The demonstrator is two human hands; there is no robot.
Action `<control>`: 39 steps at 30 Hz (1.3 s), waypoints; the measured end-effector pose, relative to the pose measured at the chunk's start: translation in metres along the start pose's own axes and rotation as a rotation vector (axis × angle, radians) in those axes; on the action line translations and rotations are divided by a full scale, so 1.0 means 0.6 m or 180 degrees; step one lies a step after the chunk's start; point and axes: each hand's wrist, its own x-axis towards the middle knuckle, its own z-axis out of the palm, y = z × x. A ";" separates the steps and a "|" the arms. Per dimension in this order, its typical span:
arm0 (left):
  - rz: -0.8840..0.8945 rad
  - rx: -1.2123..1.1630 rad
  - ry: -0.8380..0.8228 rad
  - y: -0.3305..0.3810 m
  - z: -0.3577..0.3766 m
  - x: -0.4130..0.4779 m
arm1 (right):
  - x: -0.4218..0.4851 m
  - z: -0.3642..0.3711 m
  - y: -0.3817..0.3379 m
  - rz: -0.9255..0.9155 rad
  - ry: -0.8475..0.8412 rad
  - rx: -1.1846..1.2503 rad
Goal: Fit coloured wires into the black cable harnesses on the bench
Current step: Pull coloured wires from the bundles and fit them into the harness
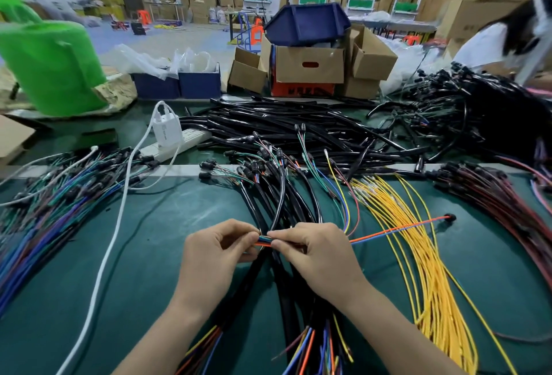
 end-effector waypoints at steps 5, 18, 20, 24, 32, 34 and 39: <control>-0.0869 -0.1306 0.0118 0.006 -0.001 0.008 | -0.002 0.000 0.008 0.0238 0.0236 0.0368; -0.1667 -0.2602 -0.0068 0.012 -0.008 0.014 | 0.001 -0.005 0.010 0.0368 0.0344 0.1130; -0.1598 -0.2476 -0.0018 0.010 -0.006 0.013 | -0.001 -0.002 0.010 0.0386 0.0308 0.1149; -0.1304 -0.1938 0.0179 0.011 -0.004 0.010 | -0.001 -0.003 0.008 0.0358 0.0325 0.1110; -0.0828 -0.1167 -0.0022 0.024 0.004 0.000 | -0.001 -0.006 0.003 0.0271 0.0116 0.0945; -0.0788 -0.1092 -0.0141 0.026 0.006 -0.003 | 0.000 -0.006 0.005 0.0265 0.0057 0.0871; -0.0748 -0.0965 -0.0393 0.029 0.001 -0.005 | 0.001 -0.009 0.004 0.0179 -0.0006 0.0708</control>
